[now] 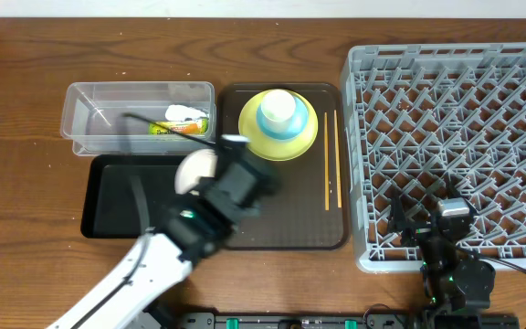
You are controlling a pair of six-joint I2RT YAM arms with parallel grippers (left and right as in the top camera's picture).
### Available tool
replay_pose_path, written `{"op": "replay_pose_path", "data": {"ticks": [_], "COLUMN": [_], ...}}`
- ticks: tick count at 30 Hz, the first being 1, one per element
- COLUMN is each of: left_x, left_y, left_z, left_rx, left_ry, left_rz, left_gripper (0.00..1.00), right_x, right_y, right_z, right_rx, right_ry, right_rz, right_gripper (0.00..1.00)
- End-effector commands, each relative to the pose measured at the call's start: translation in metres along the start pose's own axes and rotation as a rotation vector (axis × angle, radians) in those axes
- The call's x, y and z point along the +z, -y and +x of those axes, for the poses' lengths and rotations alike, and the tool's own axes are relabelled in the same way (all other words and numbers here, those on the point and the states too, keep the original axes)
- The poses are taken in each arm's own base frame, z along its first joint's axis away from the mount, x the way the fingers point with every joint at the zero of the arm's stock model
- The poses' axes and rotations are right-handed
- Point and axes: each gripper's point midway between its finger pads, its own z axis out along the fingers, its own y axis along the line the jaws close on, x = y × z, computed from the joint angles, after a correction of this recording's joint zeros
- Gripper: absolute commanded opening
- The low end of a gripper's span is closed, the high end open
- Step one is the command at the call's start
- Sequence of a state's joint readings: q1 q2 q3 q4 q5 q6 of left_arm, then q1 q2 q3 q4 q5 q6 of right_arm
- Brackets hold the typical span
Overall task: Sort waste into correct bins and load items into the dishwasher rack
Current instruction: 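Lift the bowl with the left gripper and tip rice onto the black tray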
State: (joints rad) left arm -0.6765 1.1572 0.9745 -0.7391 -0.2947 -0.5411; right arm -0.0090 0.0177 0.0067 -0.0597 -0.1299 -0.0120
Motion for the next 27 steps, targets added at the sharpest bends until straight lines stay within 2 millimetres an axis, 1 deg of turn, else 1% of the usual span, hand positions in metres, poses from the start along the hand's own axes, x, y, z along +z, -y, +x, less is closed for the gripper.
{"op": "replay_pose_path", "data": {"ticks": [1, 7, 10, 20, 27], "left_x": [-0.004, 0.007, 0.012, 0.013, 0.019], "left_y": [-0.026, -0.064, -0.08, -0.117, -0.13], "left_z": [-0.011, -0.02, -0.023, -0.034, -0.039], "left_rx": [-0.104, -0.28, -0.372, -0.579, -0.665], "left_ry": [-0.021, -0.105, -0.134, -0.151, -0.16], "left_rz": [0.022, 0.104, 0.16, 0.394, 0.576], "left_gripper": [0.06, 0.06, 0.06, 0.06, 0.06], "right_x": [0.0, 0.0, 0.0, 0.0, 0.0], "right_y": [-0.002, -0.002, -0.002, -0.002, -0.002], "right_z": [0.001, 0.001, 0.001, 0.001, 0.001], "right_rx": [-0.008, -0.008, -0.008, -0.008, -0.008], "right_ry": [-0.003, -0.003, -0.003, -0.003, -0.003], "right_rz": [-0.008, -0.008, -0.008, -0.008, -0.008], "right_gripper": [0.99, 0.99, 0.99, 0.99, 0.99]}}
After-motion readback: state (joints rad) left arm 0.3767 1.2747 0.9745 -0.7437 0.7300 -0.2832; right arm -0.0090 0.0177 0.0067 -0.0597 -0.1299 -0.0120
